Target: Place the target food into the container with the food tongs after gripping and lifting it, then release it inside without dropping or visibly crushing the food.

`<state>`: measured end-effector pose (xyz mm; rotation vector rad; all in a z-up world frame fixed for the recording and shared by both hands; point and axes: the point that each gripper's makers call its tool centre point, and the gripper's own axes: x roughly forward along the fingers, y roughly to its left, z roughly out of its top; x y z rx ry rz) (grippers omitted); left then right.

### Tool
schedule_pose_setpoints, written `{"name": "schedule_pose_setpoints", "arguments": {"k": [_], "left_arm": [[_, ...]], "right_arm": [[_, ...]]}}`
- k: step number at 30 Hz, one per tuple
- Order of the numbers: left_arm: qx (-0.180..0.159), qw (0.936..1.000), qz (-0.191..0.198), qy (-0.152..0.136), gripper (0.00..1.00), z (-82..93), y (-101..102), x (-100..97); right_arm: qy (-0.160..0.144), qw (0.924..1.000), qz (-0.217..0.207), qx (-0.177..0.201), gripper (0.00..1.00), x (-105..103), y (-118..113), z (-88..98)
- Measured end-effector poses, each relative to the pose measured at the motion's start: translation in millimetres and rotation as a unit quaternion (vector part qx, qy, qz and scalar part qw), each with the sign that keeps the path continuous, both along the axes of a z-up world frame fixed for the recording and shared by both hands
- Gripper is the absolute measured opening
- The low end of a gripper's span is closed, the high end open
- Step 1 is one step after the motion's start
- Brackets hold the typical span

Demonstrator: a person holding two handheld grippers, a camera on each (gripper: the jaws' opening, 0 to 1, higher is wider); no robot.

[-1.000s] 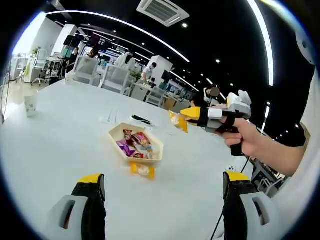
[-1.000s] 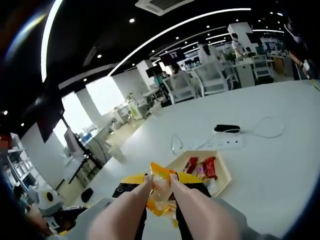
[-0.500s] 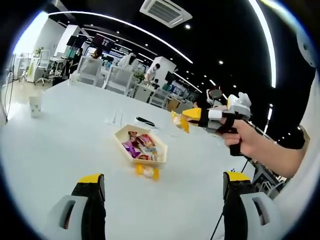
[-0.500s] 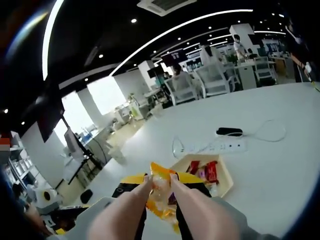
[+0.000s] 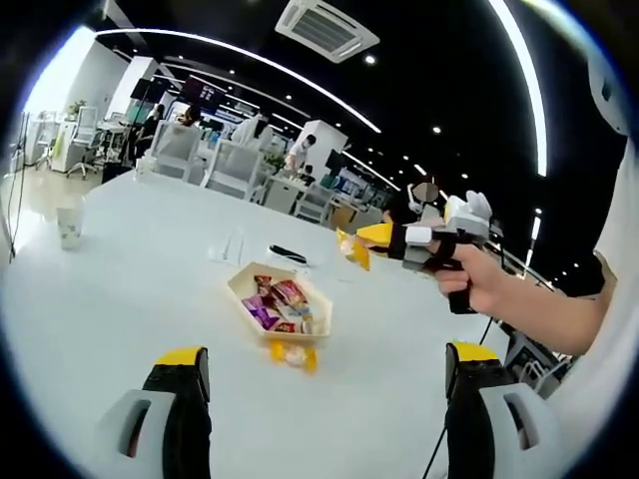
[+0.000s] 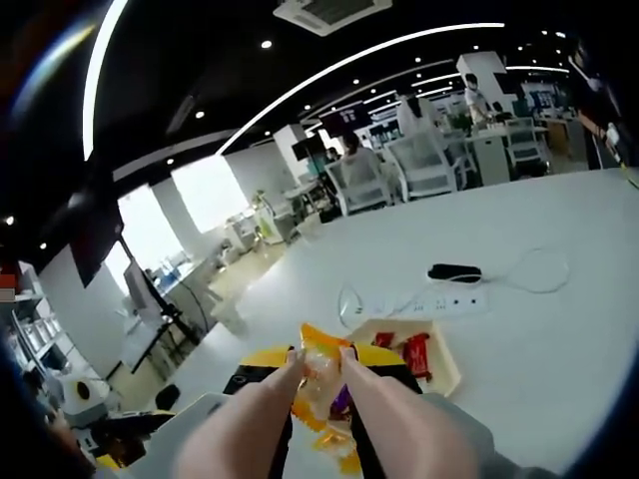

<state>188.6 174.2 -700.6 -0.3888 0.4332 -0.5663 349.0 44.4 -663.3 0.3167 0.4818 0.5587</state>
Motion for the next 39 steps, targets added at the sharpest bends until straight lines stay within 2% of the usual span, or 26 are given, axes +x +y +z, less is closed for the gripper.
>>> {"name": "schedule_pose_setpoints", "arguments": {"k": [4, 12, 19, 24, 31, 34, 39], "left_arm": [[0.004, 1.0000, -0.005, 0.003, 0.99, -1.5, -1, -1.7], [0.011, 0.9998, -0.011, -0.012, 0.99, 11.3, 1, -2.4], [0.015, 0.9998, -0.012, -0.011, 0.99, 9.6, 2, -3.5], [0.006, 0.9999, -0.005, -0.010, 0.99, 6.4, 3, -2.9], [0.007, 0.9995, -0.031, 0.003, 0.99, -2.2, -12, 0.0], [0.017, 0.9981, -0.058, 0.009, 0.99, -5.6, -22, 0.1], [0.013, 0.9972, -0.073, 0.008, 0.99, -1.6, -29, 5.5]], "right_arm": [[0.002, 1.0000, -0.006, 0.004, 0.21, 1, 1, -0.9], [-0.004, 0.9999, -0.012, 0.008, 0.21, 8, 3, 1.1], [-0.007, 0.9998, -0.015, 0.008, 0.21, 13, 6, 1.9], [-0.007, 0.9998, -0.017, 0.003, 0.21, 18, 7, -0.2], [-0.009, 0.9994, -0.032, 0.007, 0.21, 27, 2, 2.1], [-0.014, 0.9991, -0.038, 0.011, 0.21, 33, -1, 4.2], [-0.016, 0.9988, -0.045, 0.016, 0.21, 36, -4, 8.5]]}}
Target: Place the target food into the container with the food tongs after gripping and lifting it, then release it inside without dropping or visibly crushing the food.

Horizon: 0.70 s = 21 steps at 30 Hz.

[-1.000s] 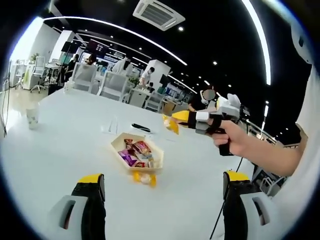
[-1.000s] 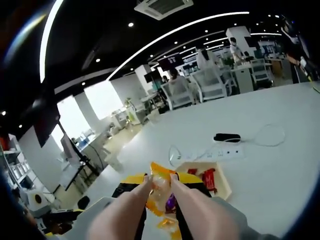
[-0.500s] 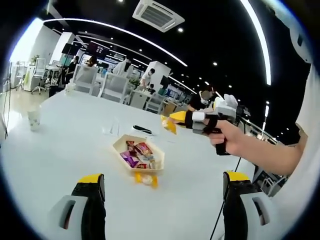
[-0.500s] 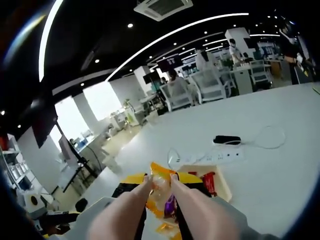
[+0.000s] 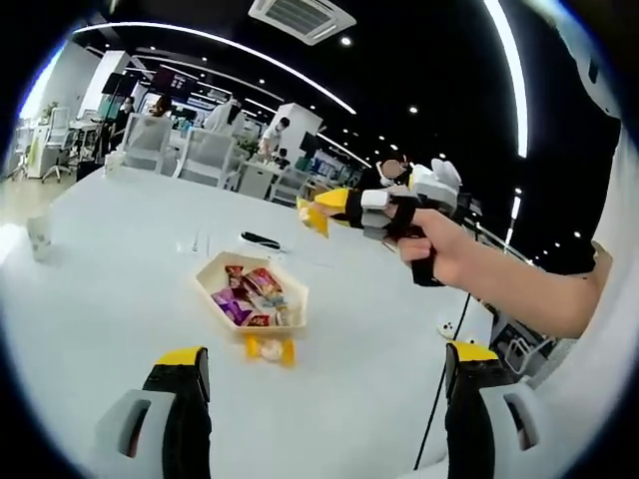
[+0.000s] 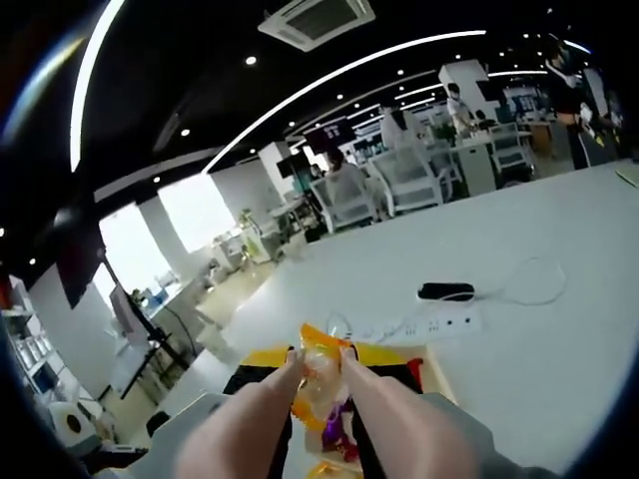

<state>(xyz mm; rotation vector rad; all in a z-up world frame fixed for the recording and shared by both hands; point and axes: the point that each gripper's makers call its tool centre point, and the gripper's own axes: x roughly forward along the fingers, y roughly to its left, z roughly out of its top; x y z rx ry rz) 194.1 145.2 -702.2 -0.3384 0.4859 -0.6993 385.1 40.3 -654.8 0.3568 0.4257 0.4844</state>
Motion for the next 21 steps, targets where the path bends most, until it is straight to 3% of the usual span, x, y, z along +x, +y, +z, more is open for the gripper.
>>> {"name": "schedule_pose_setpoints", "arguments": {"k": [5, 21], "left_arm": [[0.009, 0.9999, -0.011, -0.006, 0.99, 3.8, -3, 2.8], [0.013, 0.9994, 0.030, -0.013, 0.99, 6.5, 17, 0.8]], "right_arm": [[-0.003, 1.0000, -0.004, 0.005, 0.21, 1, -4, 0.2], [-0.003, 1.0000, 0.001, -0.008, 0.21, 16, -2, -7.0]]}}
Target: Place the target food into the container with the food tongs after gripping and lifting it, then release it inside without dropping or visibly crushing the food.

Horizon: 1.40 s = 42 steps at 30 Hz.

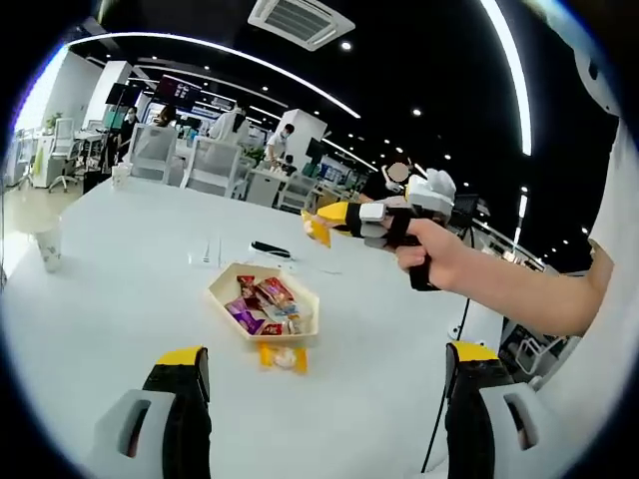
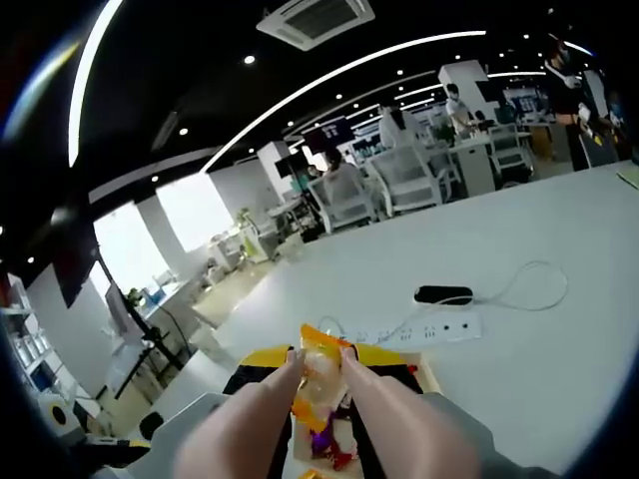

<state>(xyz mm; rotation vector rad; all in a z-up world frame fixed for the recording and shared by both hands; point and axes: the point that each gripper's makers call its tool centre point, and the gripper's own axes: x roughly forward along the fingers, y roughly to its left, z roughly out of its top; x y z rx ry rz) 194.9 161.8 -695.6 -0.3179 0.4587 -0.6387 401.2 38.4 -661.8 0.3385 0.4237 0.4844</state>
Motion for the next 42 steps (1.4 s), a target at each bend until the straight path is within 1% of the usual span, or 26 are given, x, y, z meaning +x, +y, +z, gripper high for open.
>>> {"name": "schedule_pose_setpoints", "arguments": {"k": [9, 12, 15, 19, 23, 29, 33, 34, 35, 36, 38, 39, 41, 42], "left_arm": [[-0.003, 0.9997, 0.022, -0.005, 0.99, 0.9, 9, -1.8], [-0.003, 0.9996, 0.026, -0.002, 0.99, -1.4, 11, -4.3], [-0.001, 0.9996, 0.028, 0.000, 0.99, -3.6, 12, -7.2], [-0.004, 0.9994, 0.034, 0.002, 0.99, -4.4, 16, -7.9], [-0.007, 0.9992, 0.039, 0.002, 0.99, -4.2, 17, -6.2], [-0.009, 0.9992, 0.038, 0.005, 0.99, -5.9, 14, -7.0], [-0.012, 0.9991, 0.040, 0.006, 0.99, -7.6, 15, -7.5], [-0.013, 0.9991, 0.040, 0.007, 0.99, -8.9, 15, -7.9], [-0.014, 0.9991, 0.040, 0.008, 0.99, -9.3, 15, -8.0], [-0.014, 0.9990, 0.041, 0.009, 0.99, -10.5, 15, -8.3], [-0.015, 0.9989, 0.044, 0.008, 0.99, -10.7, 16, -8.8], [-0.021, 0.9986, 0.048, 0.006, 0.99, -10.7, 17, -8.9], [-0.030, 0.9981, 0.052, 0.011, 0.99, -13.2, 17, -9.7], [-0.031, 0.9981, 0.051, 0.013, 0.99, -14.8, 16, -10.0]], "right_arm": [[-0.002, 1.0000, -0.003, -0.006, 0.21, 5, -3, -0.2], [-0.003, 1.0000, -0.004, -0.007, 0.21, 11, -7, -2.9], [-0.001, 1.0000, -0.007, -0.001, 0.22, 13, -8, -2.7], [-0.001, 0.9999, -0.011, 0.010, 0.25, 9, -5, 2.0], [-0.002, 0.9998, -0.006, 0.019, 0.26, 7, 1, 6.2], [-0.003, 0.9998, -0.003, 0.018, 0.28, 4, 3, 6.7], [0.003, 0.9998, 0.004, 0.018, 0.28, -3, 1, 0.6], [0.002, 0.9996, 0.014, 0.023, 0.28, -6, 2, 0.1], [-0.014, 0.9979, 0.033, 0.053, 0.29, -9, 9, 8.6], [-0.027, 0.9943, 0.040, 0.095, 0.29, -13, 13, 18.6], [-0.024, 0.9941, 0.051, 0.093, 0.29, -19, 15, 17.0], [-0.025, 0.9944, 0.057, 0.085, 0.29, -21, 17, 16.1], [-0.024, 0.9949, 0.065, 0.074, 0.29, -23, 20, 12.7], [-0.018, 0.9951, 0.072, 0.065, 0.29, -25, 23, 8.2]]}}
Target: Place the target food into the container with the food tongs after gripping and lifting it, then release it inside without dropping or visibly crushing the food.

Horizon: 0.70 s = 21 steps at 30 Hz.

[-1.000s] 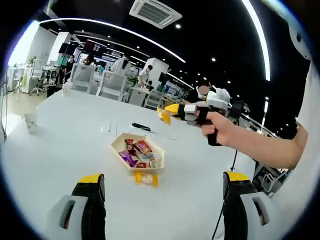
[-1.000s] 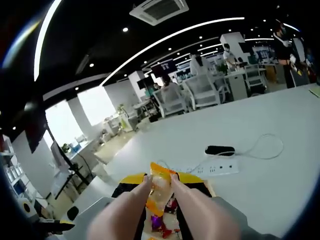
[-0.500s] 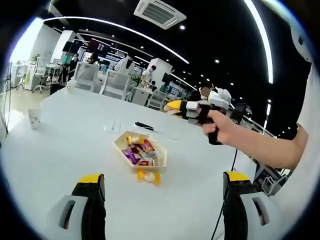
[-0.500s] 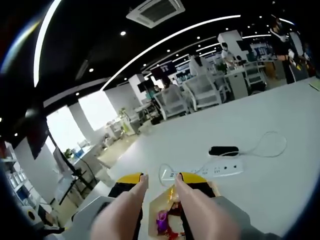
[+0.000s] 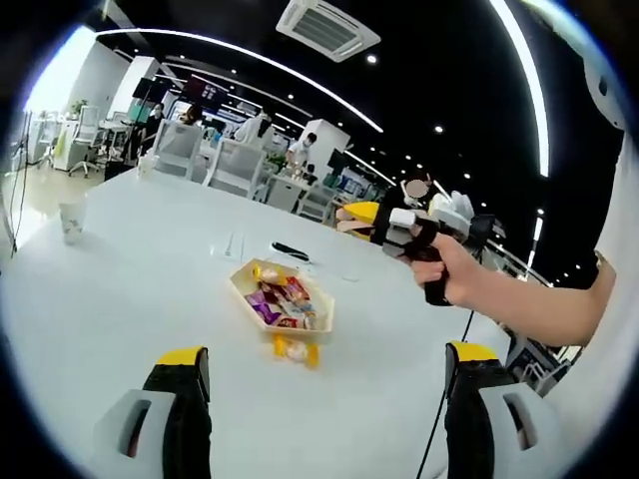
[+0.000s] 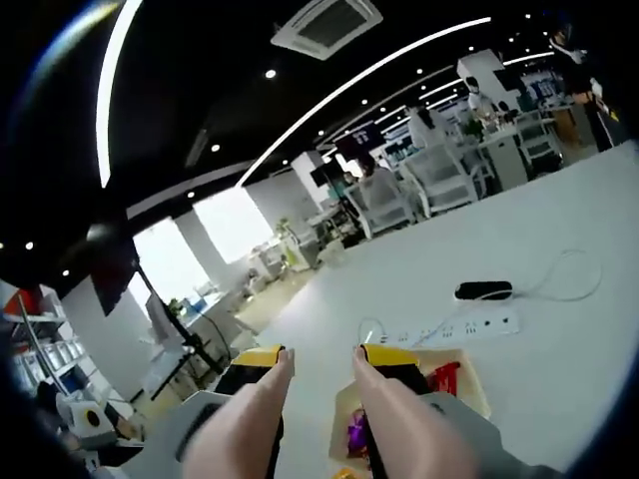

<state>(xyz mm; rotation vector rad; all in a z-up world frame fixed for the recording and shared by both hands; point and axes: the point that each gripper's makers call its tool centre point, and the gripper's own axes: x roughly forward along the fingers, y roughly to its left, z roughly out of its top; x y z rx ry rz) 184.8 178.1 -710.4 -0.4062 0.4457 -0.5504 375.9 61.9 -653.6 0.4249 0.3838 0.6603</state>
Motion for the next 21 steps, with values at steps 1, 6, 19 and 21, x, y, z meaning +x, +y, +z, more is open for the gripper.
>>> {"name": "schedule_pose_setpoints", "arguments": {"k": [1, 6, 19, 21], "left_arm": [[0.000, 1.0000, -0.001, 0.001, 0.99, -0.5, 0, -0.2], [0.010, 0.9996, -0.026, 0.006, 0.99, -3.8, -8, -6.2], [0.011, 0.9995, -0.026, 0.014, 0.99, -7.6, -6, -12.2], [0.011, 0.9995, -0.028, 0.014, 0.99, -8.0, -6, -12.6]], "right_arm": [[0.000, 1.0000, -0.001, -0.001, 0.29, 0, 0, -0.4], [0.000, 0.9997, 0.011, -0.023, 0.29, -5, 4, -9.4], [-0.049, 0.9949, 0.087, 0.016, 0.29, -35, 35, 6.2], [-0.049, 0.9949, 0.087, 0.015, 0.29, -35, 35, 4.8]]}}
